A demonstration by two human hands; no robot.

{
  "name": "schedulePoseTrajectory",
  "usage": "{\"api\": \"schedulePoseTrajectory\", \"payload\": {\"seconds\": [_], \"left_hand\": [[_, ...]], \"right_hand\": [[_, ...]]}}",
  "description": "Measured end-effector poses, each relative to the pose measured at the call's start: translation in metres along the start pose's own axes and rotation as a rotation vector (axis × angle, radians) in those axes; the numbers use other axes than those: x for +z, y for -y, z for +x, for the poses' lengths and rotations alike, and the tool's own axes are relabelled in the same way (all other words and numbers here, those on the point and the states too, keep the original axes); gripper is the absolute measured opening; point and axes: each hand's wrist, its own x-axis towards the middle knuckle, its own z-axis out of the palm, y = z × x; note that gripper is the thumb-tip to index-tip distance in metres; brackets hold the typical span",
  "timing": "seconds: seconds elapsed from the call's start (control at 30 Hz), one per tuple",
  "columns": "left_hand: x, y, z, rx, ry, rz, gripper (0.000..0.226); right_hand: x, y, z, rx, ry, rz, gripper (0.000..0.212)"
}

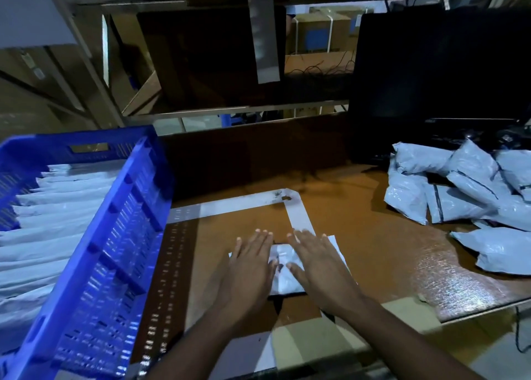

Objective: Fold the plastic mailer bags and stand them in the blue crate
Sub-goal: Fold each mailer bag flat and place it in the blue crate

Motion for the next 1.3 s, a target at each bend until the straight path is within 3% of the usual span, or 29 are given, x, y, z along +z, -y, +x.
{"api": "schedulePoseTrajectory", "payload": {"seconds": [0.23,0.6,0.77,1.13,1.3], "left_hand": [[0.03,0.009,-0.016,-0.034,-0.019,-0.016,0.095],[0.035,0.014,-0.013,-0.036,-0.011,-0.025,0.08],[0.034,0.022,-0.027,0.005,0.008,-0.072,0.082],[0.041,0.021,-0.024,0.001,-0.016,-0.002,0.079],[0.035,0.02,-0.021,-0.03,-0.04,0.047,0.086]], "right_hand": [[0.026,-0.01,-0.009,0.006,0.063,-0.06,0.069],[0.016,-0.015,-0.012,0.011,0.065,0.057,0.07],[0.012,-0.036,-0.04,0.069,0.088,0.007,0.088],[0.014,-0.039,-0.031,0.036,0.075,-0.084,0.069],[0.003,-0.042,-0.023,0.058,0.12,0.126,0.074]]}}
